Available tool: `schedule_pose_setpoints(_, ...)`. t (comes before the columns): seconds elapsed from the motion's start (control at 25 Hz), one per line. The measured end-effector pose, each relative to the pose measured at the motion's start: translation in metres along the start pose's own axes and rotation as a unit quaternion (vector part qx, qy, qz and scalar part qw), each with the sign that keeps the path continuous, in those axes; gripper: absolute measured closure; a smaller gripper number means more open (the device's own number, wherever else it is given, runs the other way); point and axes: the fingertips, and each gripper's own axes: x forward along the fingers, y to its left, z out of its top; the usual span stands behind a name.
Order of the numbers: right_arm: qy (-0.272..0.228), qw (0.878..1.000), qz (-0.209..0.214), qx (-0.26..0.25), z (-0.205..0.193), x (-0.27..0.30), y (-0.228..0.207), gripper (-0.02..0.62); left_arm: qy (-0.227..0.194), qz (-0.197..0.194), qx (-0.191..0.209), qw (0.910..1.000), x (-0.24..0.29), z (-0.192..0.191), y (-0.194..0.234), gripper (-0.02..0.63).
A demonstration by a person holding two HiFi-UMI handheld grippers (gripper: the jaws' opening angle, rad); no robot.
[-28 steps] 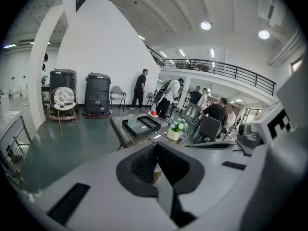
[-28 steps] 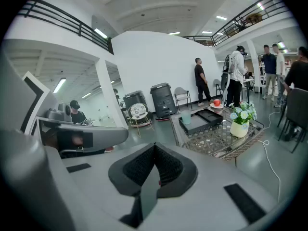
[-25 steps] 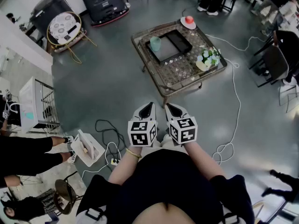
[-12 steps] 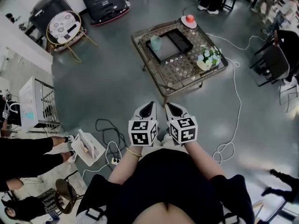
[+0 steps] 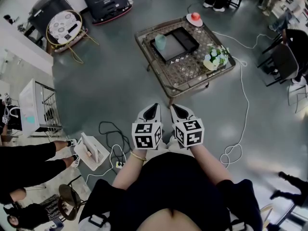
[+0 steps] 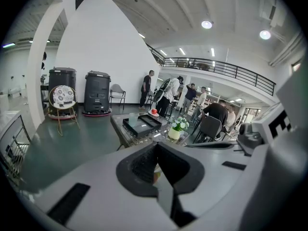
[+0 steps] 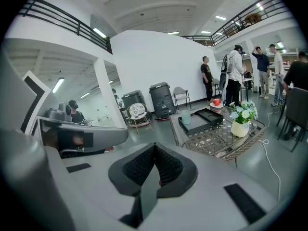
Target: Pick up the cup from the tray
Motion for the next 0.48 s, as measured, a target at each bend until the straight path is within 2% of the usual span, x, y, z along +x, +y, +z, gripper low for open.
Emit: schedule_pose_setpoints(0.48, -0.002, 1.000, -0.008, 0.007, -0.001, 0.017, 0.025, 0.586, 0.004, -0.010, 0.005, 0.9999, -0.010, -0.001, 0.026, 0.598)
